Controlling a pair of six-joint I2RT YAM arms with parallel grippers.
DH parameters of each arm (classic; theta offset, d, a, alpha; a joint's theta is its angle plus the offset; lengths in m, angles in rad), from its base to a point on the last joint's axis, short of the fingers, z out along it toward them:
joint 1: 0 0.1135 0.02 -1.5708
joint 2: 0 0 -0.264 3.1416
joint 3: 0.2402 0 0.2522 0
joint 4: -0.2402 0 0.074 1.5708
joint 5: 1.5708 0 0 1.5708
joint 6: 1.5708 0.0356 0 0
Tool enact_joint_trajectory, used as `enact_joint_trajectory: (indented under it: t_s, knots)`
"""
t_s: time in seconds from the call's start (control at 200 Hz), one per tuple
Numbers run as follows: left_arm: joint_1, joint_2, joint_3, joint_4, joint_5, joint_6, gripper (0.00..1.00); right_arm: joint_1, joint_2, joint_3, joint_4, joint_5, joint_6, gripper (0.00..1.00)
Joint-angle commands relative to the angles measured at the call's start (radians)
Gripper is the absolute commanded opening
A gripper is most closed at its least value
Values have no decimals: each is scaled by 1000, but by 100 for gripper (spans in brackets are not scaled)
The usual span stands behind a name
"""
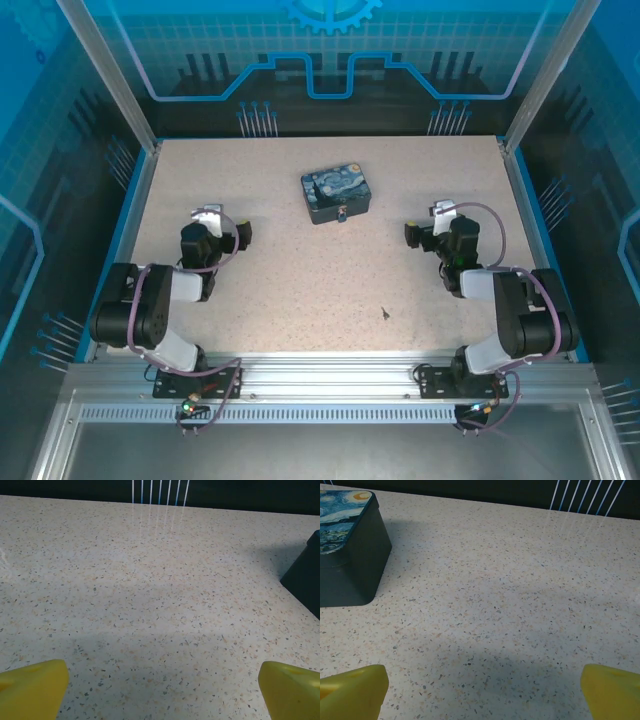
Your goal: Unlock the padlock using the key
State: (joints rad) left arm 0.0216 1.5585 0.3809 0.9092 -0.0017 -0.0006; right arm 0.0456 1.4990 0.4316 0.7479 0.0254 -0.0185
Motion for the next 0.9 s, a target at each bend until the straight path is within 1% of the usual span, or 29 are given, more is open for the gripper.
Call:
enact_joint_trajectory:
  t_s: [0.0,0.48,0.54,0.595,0.68,0.73,0.785,0.895]
  knots:
    - [3,-11,6,0,35,1,99,7,5,7,-5,5,7,100]
    - [3,-10,7,-3,34,-2,99,2,4,6,-5,-4,9,100]
    - [3,-12,1,8,36,0,99,2,-9,16,-28,-41,-7,100]
    - [4,-12,-24,52,49,-2,99,5,-46,32,-89,-64,-21,100]
    - [5,-18,-76,153,32,-7,99,-4,-130,99,-301,-62,12,100]
    - [5,-40,-102,181,14,-11,99,-3,-172,127,-403,-56,21,100]
    - [5,-84,-116,167,10,-11,99,5,-223,141,-504,-48,36,99]
    - [-3,-207,-114,54,5,0,99,37,-343,133,-643,-64,84,99]
